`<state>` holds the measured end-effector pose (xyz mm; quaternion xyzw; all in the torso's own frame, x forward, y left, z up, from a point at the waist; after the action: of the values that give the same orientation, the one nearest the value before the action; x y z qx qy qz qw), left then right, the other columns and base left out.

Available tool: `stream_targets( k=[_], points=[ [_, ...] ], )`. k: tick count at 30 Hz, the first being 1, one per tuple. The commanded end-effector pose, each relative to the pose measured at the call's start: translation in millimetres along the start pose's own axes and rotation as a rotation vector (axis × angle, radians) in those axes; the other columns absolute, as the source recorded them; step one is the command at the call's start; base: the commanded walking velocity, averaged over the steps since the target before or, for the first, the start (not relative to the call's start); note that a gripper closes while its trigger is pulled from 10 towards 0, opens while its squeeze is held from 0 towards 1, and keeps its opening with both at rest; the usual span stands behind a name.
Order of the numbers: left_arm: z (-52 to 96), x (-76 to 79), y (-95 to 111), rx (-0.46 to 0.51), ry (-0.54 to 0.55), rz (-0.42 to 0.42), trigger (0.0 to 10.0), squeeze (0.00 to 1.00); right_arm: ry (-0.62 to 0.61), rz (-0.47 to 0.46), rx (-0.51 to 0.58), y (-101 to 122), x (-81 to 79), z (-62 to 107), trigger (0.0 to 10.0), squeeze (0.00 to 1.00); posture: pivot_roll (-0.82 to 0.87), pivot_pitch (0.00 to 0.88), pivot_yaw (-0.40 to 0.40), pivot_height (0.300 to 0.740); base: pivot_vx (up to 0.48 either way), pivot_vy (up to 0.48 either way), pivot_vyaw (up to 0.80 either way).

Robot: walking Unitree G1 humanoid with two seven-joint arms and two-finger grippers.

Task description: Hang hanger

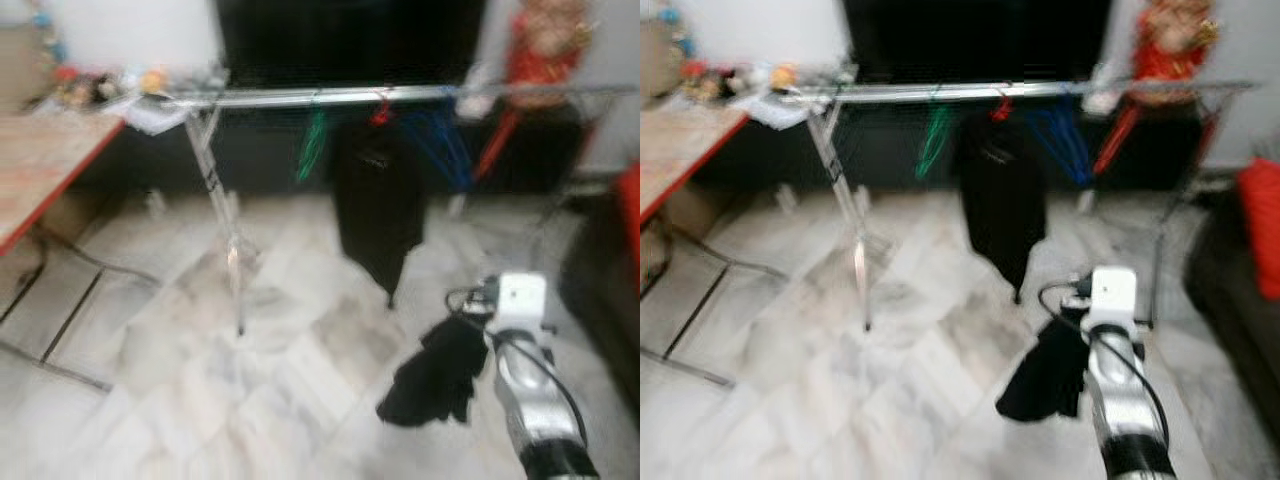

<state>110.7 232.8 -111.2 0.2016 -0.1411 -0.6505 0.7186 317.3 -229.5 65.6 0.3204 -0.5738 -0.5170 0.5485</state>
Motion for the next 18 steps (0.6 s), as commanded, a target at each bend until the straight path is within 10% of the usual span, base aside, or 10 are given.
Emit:
stream_targets(
  k=[1,18],
  points=[
    [1.2,-4.5,-4.3,-0.019,0.014,-0.001,10.0,0.0,0.017,-0.016,0.059,12.3,-6.4,-0.7,10.0,0.0,-0.09,0.0,0.01,0.74,0.0,0.0,0.58],
    [1.3,-4.1,-3.6,-0.012,-0.001,0.013,10.0,0.0,0.036,-0.061,0.05,12.6,-14.9,0.3,10.0,0.0,-0.1,0.018,0.014,0.74,0.0,0.0,0.0]
  ],
)
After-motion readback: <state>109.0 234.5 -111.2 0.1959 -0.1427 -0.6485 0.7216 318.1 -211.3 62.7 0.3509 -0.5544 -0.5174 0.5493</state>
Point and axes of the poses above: a point about 5 cm out from each wrist's last joint towards the gripper, its own z axis pointing back from the gripper into the wrist, its own y axis along the axis of the wrist's last joint, x = y × z, the point moved 1 cm from there along -z, pointing out of the wrist towards the gripper, and after that the axes turned 8 degrees about z, right-handed, at the moved point
